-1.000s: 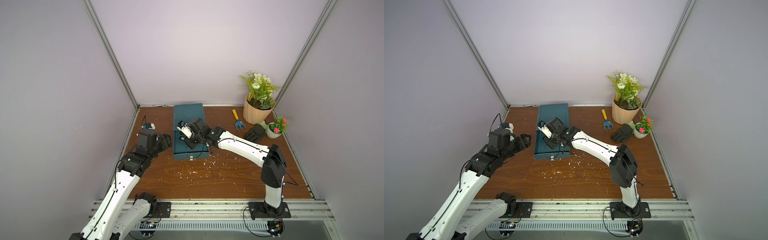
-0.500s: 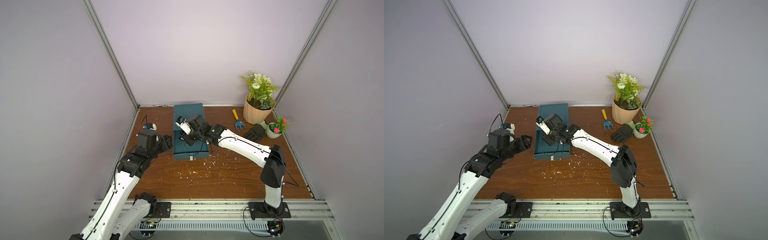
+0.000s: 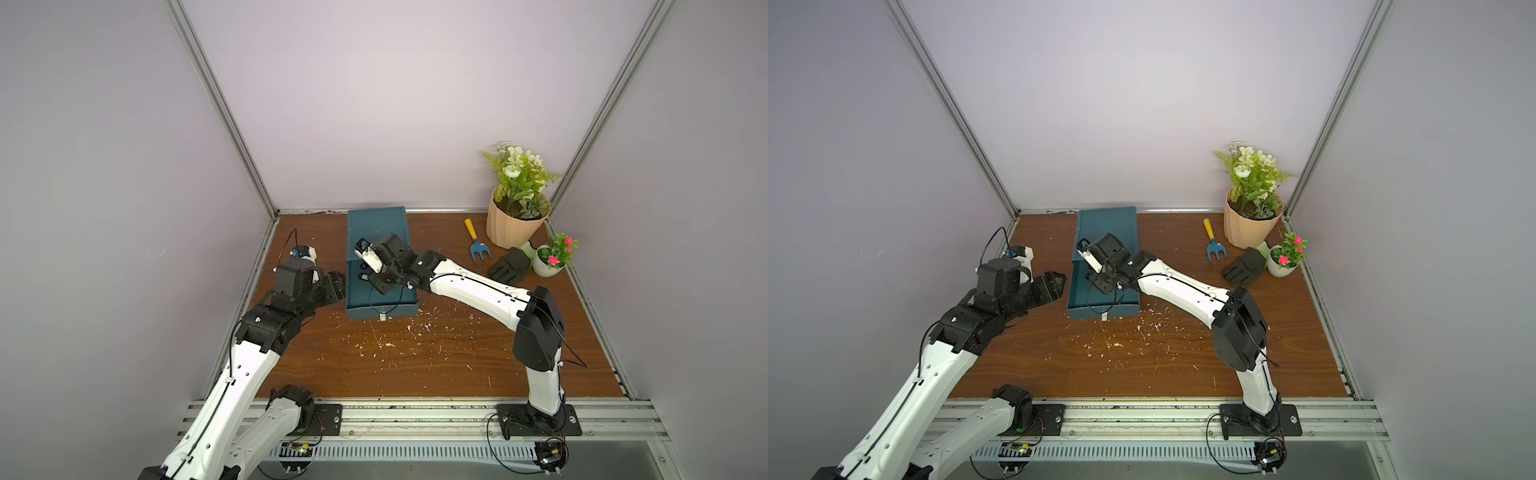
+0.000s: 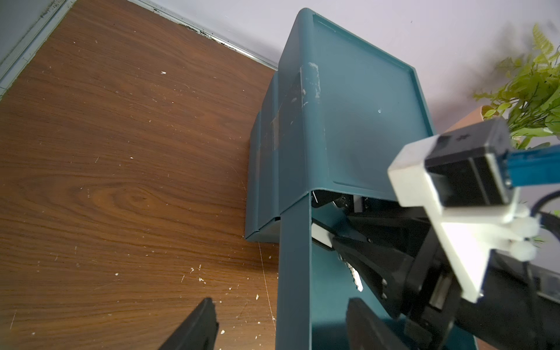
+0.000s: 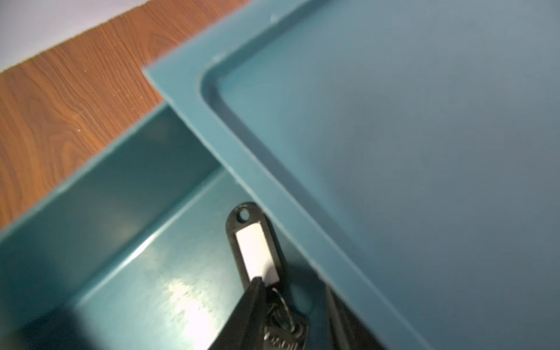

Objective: Take the keys out of the drawer
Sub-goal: Pick up the key from the drawer.

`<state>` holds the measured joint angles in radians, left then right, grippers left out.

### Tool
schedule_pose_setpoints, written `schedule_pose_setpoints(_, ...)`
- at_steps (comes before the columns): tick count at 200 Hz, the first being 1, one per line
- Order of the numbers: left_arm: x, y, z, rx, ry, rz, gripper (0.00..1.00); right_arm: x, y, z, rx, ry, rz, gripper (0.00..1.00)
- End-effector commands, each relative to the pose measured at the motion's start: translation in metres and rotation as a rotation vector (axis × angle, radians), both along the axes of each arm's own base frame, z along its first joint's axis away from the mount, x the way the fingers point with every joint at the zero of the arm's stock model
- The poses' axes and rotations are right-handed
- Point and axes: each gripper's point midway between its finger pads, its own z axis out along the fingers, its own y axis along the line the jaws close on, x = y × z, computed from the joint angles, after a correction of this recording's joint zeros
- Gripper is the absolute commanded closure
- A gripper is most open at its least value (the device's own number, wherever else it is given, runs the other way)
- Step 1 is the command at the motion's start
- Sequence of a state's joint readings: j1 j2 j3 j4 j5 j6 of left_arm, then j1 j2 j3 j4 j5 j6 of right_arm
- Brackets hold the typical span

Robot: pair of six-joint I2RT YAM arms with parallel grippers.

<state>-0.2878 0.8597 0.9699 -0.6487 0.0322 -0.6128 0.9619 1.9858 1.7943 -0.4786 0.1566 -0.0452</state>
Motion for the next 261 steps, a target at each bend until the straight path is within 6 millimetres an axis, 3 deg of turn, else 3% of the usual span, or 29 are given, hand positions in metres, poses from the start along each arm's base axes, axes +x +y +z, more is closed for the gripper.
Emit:
schedule_pose_setpoints(1,0.001,0.002,0.014,0.006,-0.035,-0.008,0.29,-0.003,-0.001,-0.002,-0.01,0.015,0.014,0.67)
schedule_pose_setpoints(43,0.003,0.001,0.015,0.002,-0.034,-0.006,0.29,-0.006,-0.003,0.008,0.002,0.01,0.027,0.82)
schedule_pose_setpoints(126,0.016,-0.002,0.03,-0.015,-0.082,-0.002,0.29,-0.014,-0.001,0.069,0.108,-0.045,0.074,1.0)
schedule_pose_setpoints(212,0.037,-0.008,0.057,-0.043,-0.191,0.0,0.3,-0.022,-0.013,0.113,0.24,-0.002,0.126,1.0)
schedule_pose_setpoints(261,0.049,-0.022,0.081,-0.072,-0.289,-0.068,0.31,-0.015,-0.032,0.15,0.466,0.153,0.139,1.0)
